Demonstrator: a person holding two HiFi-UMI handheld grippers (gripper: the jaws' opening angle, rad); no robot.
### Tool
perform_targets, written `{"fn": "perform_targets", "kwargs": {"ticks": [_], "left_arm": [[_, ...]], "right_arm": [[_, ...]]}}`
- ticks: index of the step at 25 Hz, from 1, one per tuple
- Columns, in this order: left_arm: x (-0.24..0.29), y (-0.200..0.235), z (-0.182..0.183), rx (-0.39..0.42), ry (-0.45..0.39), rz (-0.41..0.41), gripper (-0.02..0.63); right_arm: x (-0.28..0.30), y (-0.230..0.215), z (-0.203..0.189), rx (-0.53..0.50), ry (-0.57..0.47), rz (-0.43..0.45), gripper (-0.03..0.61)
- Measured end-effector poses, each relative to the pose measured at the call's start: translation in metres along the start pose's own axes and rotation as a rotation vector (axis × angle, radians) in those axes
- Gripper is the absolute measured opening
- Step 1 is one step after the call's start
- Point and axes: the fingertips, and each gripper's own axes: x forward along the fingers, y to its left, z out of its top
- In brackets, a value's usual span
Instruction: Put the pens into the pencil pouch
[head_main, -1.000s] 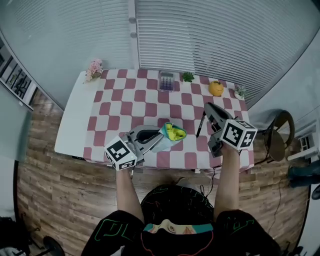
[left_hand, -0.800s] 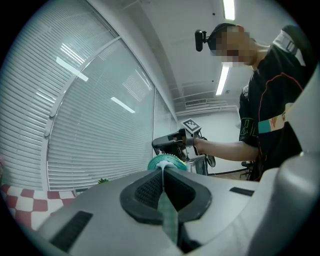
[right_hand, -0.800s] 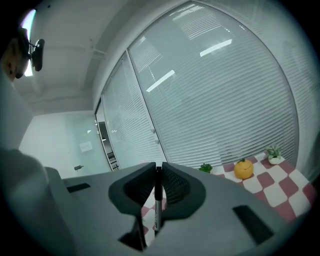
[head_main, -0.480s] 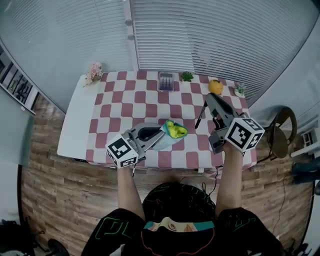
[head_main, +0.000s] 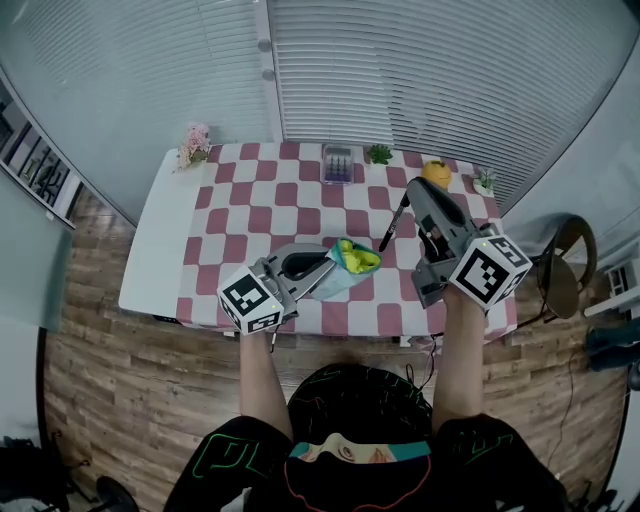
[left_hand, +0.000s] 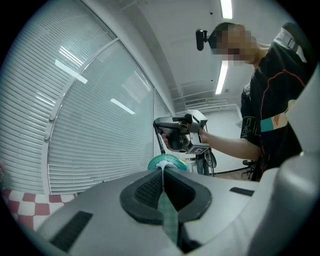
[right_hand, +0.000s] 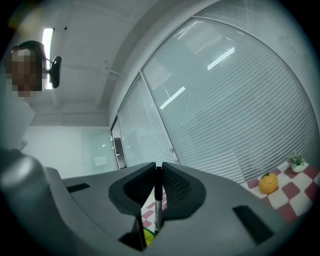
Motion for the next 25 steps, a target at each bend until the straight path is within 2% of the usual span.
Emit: {"fn": "perform_targets", "kwargs": {"ticks": [10, 25], "left_arm": [[-0.001, 0.0, 0.004, -0.018, -0.04, 0.022, 0.0], [-0.007, 0.001, 0.01, -0.02, -0.075, 0.06, 0.0]], "right_arm": [[0.011, 0.027, -0.007, 0.015, -0.008, 0.083, 0.044], [0.022, 0.054, -0.033, -0.018, 0.01, 0.145, 0.044]]}}
